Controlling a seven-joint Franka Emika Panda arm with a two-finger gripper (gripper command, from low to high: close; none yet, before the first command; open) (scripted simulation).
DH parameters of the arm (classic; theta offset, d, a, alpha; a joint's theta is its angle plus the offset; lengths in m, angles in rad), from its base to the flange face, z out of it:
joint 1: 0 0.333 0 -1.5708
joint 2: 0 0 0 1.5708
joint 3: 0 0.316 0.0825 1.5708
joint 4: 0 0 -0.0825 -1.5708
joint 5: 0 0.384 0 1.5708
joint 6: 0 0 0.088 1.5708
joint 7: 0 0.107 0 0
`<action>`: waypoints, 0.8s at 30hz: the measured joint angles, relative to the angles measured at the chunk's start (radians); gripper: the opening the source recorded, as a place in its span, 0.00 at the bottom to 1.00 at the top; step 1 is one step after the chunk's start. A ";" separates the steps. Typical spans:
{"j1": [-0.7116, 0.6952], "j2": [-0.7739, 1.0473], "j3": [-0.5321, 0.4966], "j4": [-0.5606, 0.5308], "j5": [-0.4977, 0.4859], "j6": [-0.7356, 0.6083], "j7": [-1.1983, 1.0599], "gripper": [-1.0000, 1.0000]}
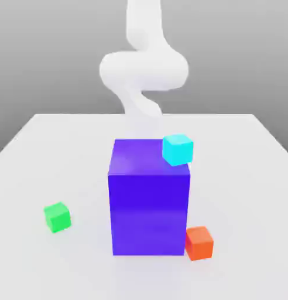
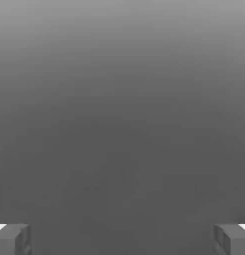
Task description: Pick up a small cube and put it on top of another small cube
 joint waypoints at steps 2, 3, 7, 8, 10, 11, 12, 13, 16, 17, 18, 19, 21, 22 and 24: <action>0.032 0.077 -0.001 0.019 0.009 0.012 -0.043 0.50; 0.046 0.114 -0.001 0.028 0.014 0.018 -0.064 0.50; 0.099 0.260 0.003 0.063 0.032 0.041 -0.145 0.50; 0.111 0.297 0.006 0.072 0.036 0.046 -0.165 0.50; 0.135 0.369 0.011 0.089 0.043 0.058 -0.204 0.50; 0.146 0.405 0.015 0.098 0.046 0.064 -0.223 0.50; 0.156 0.442 0.020 0.107 0.049 0.069 -0.242 0.50; 0.165 0.478 0.026 0.116 0.051 0.075 -0.260 0.50; 0.192 0.586 0.045 0.142 0.052 0.092 -0.312 0.50; 0.207 0.623 0.053 0.151 0.050 0.098 -0.328 0.50; 0.217 0.659 0.059 0.159 0.047 0.104 -0.343 0.50; 0.231 0.695 0.064 0.168 0.044 0.110 -0.358 0.50; 0.254 0.768 0.074 0.185 0.034 0.122 -0.385 0.50; 0.261 0.804 0.079 0.194 0.028 0.128 -0.398 0.50; 0.276 0.876 0.089 0.211 0.012 0.140 -0.422 0.50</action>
